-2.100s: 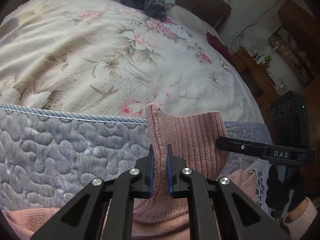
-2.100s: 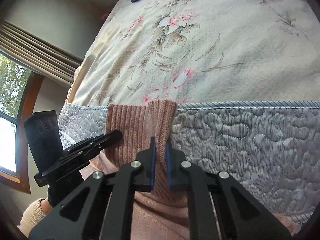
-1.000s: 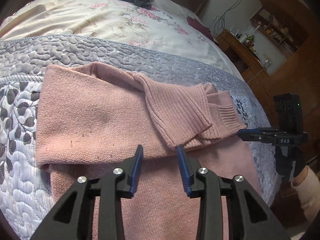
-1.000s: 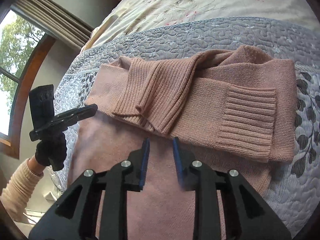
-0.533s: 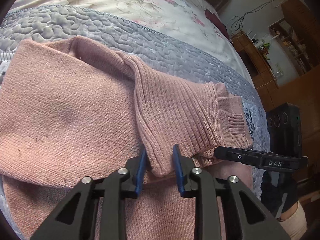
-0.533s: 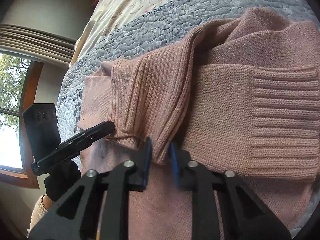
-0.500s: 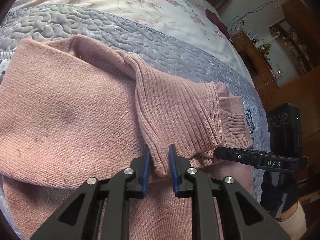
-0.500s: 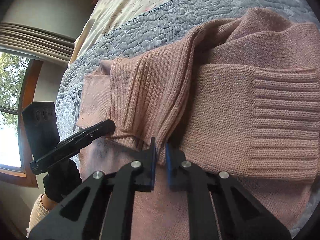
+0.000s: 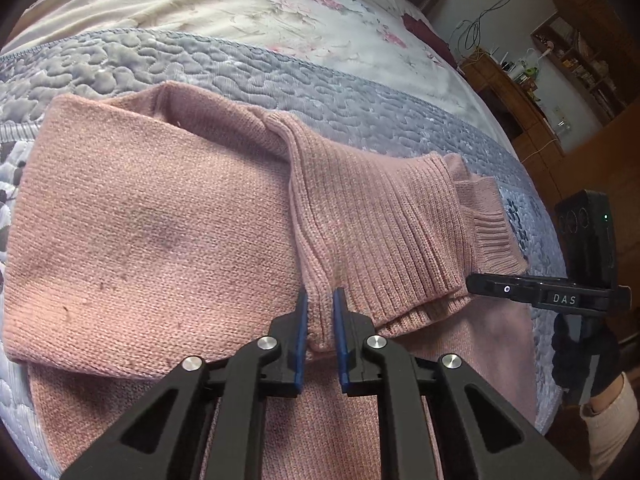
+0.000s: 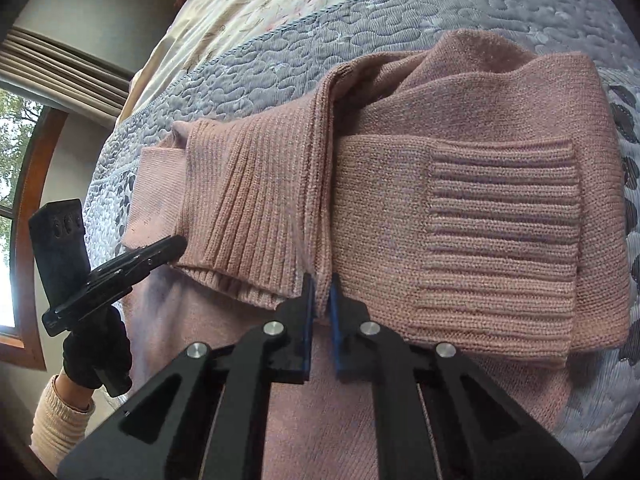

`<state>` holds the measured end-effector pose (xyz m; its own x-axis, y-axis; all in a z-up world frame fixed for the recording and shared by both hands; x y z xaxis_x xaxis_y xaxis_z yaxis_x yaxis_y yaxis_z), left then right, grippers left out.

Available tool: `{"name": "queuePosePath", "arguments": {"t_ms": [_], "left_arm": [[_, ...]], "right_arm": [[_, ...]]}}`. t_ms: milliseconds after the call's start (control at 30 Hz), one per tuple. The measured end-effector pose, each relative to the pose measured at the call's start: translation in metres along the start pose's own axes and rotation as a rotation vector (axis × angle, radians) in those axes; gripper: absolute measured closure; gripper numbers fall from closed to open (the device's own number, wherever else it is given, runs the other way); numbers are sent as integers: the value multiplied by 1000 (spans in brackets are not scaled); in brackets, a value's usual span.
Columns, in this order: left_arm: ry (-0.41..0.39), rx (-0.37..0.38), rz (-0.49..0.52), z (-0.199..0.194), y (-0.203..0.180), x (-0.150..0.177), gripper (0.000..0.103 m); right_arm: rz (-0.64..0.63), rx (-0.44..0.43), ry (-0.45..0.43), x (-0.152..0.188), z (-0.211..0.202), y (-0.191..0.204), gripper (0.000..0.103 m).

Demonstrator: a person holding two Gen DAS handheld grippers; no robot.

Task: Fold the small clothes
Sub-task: 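Release the hem and move both grippers to the folded sweater's ribbed edge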

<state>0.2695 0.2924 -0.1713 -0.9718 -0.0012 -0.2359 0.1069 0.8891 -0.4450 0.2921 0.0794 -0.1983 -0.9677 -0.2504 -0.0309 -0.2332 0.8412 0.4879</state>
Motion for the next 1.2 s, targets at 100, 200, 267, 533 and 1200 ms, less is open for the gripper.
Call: {"name": "queuePosePath", "arguments": {"t_ms": [100,200,267,533,1200], "left_arm": [[-6,-20,6,2,1,1,89],[-14,-72,14,-3,-5,3,87],[-27,-115,17,-17,-11,8,80],[-92,-268,19,-106,-27,130,49],[-34,-357,-247,-156,28,375,43]], "right_arm": [[10,-2,-13,0,5,-4,96],[-12,18,-28,1,1,1,94],[-14,35,-62,9,-13,5,83],[-11,99,-225,148,-92,15,61],[186,170,-171,383,-82,-22,51]]}}
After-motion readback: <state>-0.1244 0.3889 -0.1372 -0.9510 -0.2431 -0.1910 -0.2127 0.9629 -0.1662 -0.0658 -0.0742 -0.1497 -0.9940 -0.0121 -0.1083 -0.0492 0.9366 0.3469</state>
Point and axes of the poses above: each gripper's, at about its wrist camera, not at the fingertips, and z roughly the way its jaws point, y to its left, x to its underside, the point moved 7 cm from there along z, roughly the way its jaws point, and after that the axes turned 11 degrees about y, right-handed, at the moved point
